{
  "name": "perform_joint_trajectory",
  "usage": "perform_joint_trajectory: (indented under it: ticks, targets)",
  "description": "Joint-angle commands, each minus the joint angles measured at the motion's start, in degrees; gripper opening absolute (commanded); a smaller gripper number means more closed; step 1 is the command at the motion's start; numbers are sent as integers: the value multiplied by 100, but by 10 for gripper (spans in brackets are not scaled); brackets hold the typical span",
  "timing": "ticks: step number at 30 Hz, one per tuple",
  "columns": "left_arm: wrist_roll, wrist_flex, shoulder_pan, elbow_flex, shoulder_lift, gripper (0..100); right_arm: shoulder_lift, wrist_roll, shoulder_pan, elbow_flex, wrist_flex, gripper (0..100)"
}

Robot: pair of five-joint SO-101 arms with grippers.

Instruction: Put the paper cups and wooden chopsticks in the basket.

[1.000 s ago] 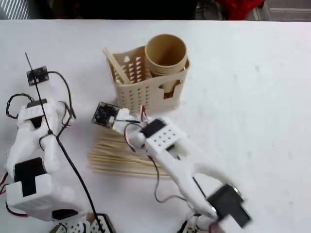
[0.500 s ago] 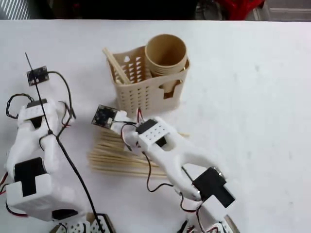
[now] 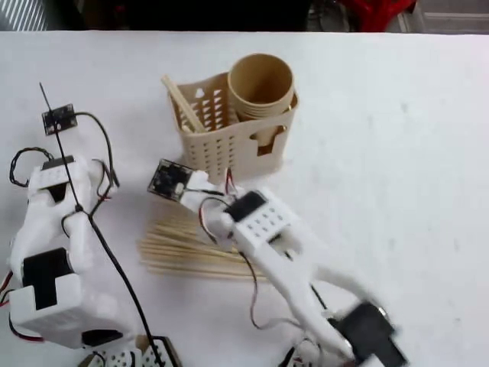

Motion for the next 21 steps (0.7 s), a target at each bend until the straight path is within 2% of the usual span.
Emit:
perform_joint_trajectory:
  ticks: [1,5,7,11,16,21]
  targets:
    - [44,-105,48,-53,-13,169,-1358,-62,22,237,136,16]
    - [44,-105,57,-53,-13,169,-2712,-97,22,220,330,16]
    - [44,-105,57,-53,-13,169,-3327,-404,22,-35,295,16]
    - [44,-105,57,-53,-13,169,-4101,-677,31,-686,-365,16]
    - [44,-105,57,-53,-13,169,-3793,-703,31,-1231,-1657,17]
    - [44,-105,66,-53,-13,169,-2431,-677,31,-1776,-2958,17]
